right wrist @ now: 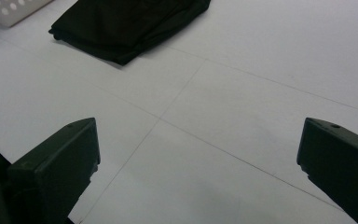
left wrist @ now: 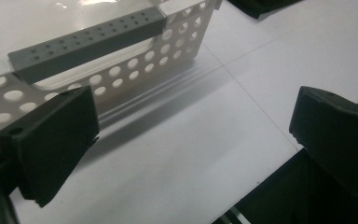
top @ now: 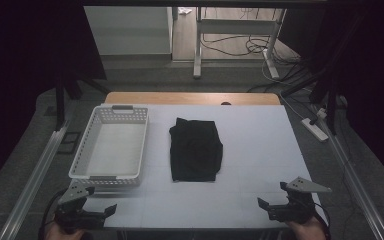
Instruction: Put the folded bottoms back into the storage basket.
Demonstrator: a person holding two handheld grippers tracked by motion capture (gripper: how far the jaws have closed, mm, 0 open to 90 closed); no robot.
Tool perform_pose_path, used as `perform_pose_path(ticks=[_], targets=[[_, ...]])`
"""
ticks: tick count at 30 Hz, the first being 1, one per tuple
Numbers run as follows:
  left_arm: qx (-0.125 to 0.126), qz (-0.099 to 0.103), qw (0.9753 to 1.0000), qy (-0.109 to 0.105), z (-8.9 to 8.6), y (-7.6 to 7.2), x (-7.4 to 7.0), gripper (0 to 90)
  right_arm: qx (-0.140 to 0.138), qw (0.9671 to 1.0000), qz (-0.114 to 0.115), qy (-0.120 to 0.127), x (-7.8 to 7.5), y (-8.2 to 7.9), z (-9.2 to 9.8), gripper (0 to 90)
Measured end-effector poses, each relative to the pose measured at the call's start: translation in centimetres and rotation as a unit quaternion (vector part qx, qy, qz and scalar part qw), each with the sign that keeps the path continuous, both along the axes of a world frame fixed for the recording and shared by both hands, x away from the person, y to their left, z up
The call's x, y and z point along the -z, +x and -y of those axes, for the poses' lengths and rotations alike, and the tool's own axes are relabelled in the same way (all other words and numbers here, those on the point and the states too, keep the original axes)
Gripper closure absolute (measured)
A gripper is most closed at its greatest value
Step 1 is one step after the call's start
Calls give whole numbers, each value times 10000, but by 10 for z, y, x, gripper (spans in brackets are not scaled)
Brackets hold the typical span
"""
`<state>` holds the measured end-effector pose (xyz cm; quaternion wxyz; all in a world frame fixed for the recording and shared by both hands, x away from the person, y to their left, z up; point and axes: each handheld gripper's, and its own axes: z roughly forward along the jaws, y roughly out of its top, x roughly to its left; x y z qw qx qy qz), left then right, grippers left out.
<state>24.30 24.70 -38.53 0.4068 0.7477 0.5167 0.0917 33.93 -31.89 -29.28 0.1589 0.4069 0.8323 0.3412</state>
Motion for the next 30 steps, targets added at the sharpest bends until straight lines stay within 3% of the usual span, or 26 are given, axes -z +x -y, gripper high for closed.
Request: perform_pose_path(ticks=[8, 30], targets=[[-26, -41, 10000, -39, -1, 0, 1, 5, -182, 9996, -9, -204, 1, -1, -5, 0], [14, -99, 9999, -60, -1, 2, 1, 10, -211, 9995, -31, -231, 2, -1, -6, 0]])
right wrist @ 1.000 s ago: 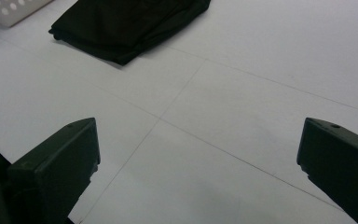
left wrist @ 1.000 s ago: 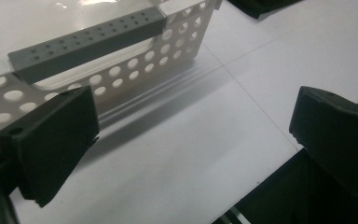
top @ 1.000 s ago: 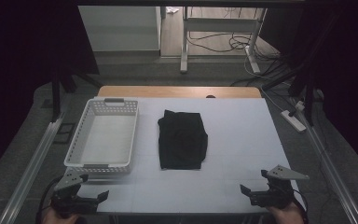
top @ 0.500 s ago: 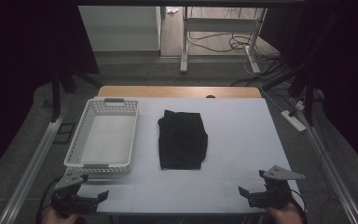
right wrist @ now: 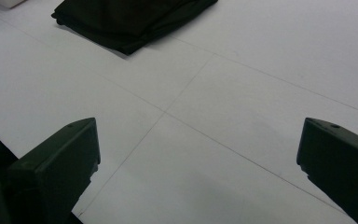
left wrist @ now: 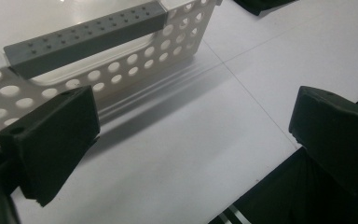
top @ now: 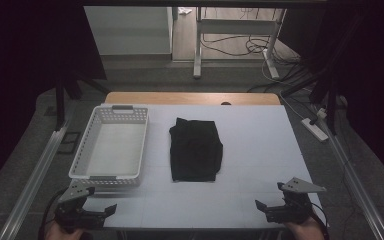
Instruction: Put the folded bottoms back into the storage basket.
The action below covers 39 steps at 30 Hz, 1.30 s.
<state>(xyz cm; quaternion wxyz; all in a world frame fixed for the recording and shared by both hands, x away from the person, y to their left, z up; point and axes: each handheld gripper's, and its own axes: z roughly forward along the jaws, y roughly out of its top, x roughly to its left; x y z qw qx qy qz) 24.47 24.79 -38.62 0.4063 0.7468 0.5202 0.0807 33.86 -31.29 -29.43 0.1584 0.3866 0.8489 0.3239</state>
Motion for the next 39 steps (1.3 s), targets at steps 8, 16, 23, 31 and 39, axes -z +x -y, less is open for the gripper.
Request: perform_pose_path(ticks=[8, 16, 23, 31, 39], targets=[[80, 51, 9999, -99, 1, 0, -2, 0, -13, 10000, -4, 6, 0, 0, 0, 0], [195, 175, 9995, -190, 5, 1, -5, 0, -72, 10000, -1, 0, 0, 0, 0, 0], [309, 289, 9990, -158, 10, 2, -7, 0, -82, 10000, 3, -13, 0, 0, -1, 0], [425, 369, 9984, -92, 16, 3, -12, 0, -80, 10000, 7, -19, 0, 0, -1, 0], [537, 441, 9974, -164, 20, 6, -14, 0, -72, 10000, 18, -6, 0, 0, -1, 0]])
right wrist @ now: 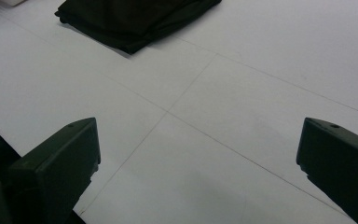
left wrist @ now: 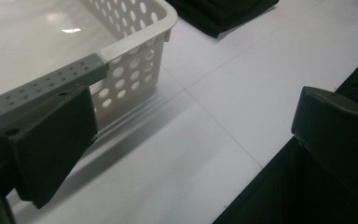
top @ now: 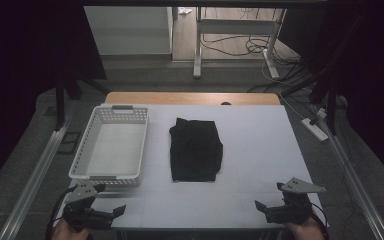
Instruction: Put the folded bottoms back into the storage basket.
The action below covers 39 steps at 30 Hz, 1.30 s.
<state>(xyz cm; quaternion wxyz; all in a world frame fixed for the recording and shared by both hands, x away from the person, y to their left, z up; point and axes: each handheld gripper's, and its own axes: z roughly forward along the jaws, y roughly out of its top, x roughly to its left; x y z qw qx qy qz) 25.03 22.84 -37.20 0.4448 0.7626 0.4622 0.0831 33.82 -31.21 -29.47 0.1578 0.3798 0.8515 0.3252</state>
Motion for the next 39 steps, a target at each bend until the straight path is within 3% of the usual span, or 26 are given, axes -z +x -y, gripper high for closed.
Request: perform_pose_path(ticks=[9, 20, 27, 39], targets=[[184, 203, 9996, -62, 5, 5, -5, 0, -8, 10000, -8, 15, 0, 0, 0, 0], [238, 153, 9996, -78, 16, 17, -8, 0, 54, 10000, -31, 68, 0, 1, 1, 0], [324, 123, 9992, -218, 26, 30, -8, 0, 55, 10000, -38, 54, 0, 1, 1, 0], [429, 113, 9988, -215, 38, 44, -7, 0, 14, 10000, -47, 5, 0, 1, 0, 0]])
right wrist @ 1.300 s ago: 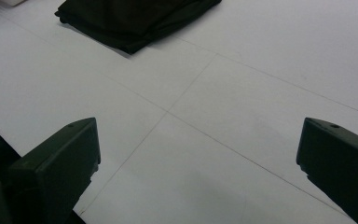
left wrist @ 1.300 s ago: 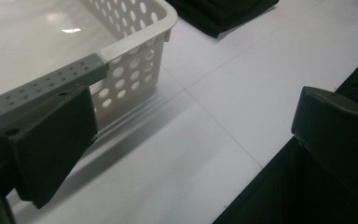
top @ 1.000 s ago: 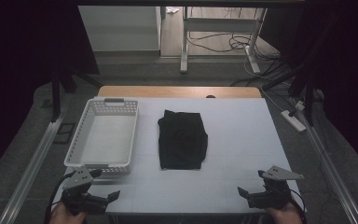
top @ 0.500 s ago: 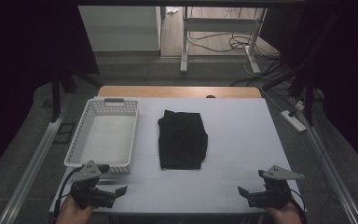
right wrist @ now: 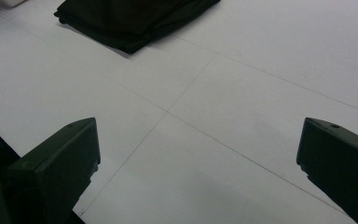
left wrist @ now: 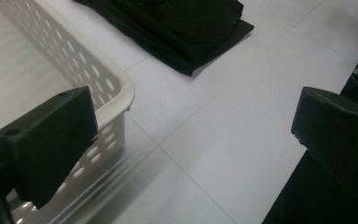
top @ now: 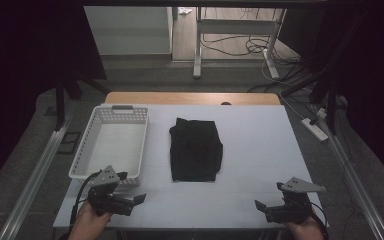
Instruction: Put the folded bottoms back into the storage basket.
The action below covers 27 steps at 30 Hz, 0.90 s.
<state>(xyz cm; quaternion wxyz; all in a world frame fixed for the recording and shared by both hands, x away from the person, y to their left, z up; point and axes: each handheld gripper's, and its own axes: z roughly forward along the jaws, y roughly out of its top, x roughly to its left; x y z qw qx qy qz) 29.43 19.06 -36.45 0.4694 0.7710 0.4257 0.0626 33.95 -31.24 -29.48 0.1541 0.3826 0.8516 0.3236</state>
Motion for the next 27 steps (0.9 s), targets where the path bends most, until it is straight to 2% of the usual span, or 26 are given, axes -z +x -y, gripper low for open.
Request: perform_pose_path(ticks=[4, 10, 18, 27], targets=[[53, -19, 10000, -7, 5, 5, -2, 0, -36, 10000, -57, 20, 0, 0, 0, 0], [138, -4, 9998, -155, 12, 13, -3, 0, -23, 10000, -51, 31, 0, 0, 0, 0], [276, 12, 9996, -99, 26, 23, -4, 0, -19, 10000, -50, 33, 0, 0, 0, 0], [311, -9, 9995, -93, 40, 31, -4, 0, -17, 10000, -52, 31, 0, 0, 0, 0]])
